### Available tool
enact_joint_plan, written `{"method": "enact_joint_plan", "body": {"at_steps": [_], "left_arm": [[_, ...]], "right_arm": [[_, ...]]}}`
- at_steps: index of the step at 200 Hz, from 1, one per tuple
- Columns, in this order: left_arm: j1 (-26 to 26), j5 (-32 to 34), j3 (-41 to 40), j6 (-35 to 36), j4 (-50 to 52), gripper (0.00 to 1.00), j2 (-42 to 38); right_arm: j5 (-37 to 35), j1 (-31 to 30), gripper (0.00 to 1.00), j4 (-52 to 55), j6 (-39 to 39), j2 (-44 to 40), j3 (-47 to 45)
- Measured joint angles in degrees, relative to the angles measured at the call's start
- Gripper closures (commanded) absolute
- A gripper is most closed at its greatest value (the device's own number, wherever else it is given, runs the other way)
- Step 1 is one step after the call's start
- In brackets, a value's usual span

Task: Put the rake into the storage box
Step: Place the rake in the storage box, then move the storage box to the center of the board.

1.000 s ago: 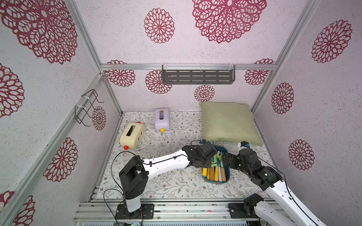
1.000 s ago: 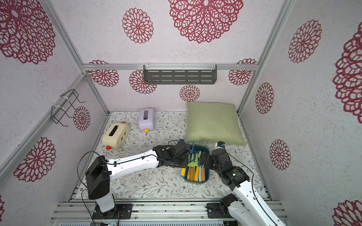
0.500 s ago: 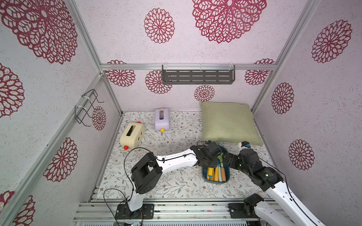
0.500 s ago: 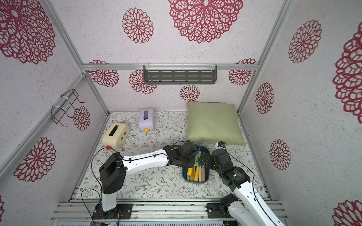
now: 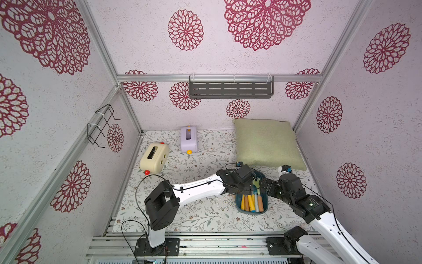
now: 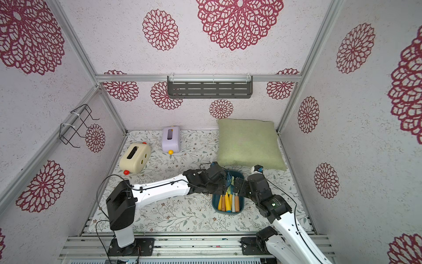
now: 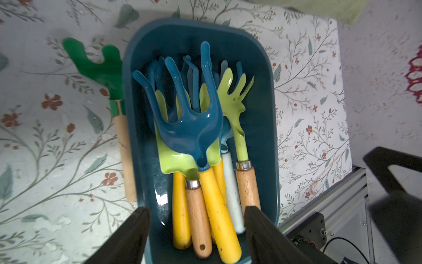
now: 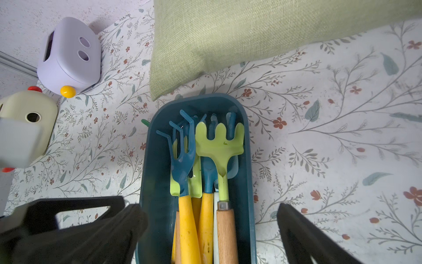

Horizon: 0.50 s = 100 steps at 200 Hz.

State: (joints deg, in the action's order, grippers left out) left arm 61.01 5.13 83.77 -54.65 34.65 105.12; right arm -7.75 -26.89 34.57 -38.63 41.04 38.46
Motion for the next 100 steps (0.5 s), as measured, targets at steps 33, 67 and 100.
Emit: {"method": "enact_joint_plan", "body": {"at_steps": [33, 67, 100], "left_arm": [[-2.05, 1.64, -4.55, -0.04, -0.04, 0.3, -4.66], [-6.38, 2.03, -8.44, 0.09, 0.37, 0.34, -5.14], [-9.38, 2.27, -8.37, 0.57, 1.25, 0.34, -4.28]], "right_arm": [[0.07, 0.11, 0.01, 0.0, 0.02, 0.0, 0.0], [0.24, 0.13, 0.01, -0.02, 0.02, 0.15, 0.0], [0.31, 0.13, 0.01, -0.02, 0.04, 0.15, 0.0]]}}
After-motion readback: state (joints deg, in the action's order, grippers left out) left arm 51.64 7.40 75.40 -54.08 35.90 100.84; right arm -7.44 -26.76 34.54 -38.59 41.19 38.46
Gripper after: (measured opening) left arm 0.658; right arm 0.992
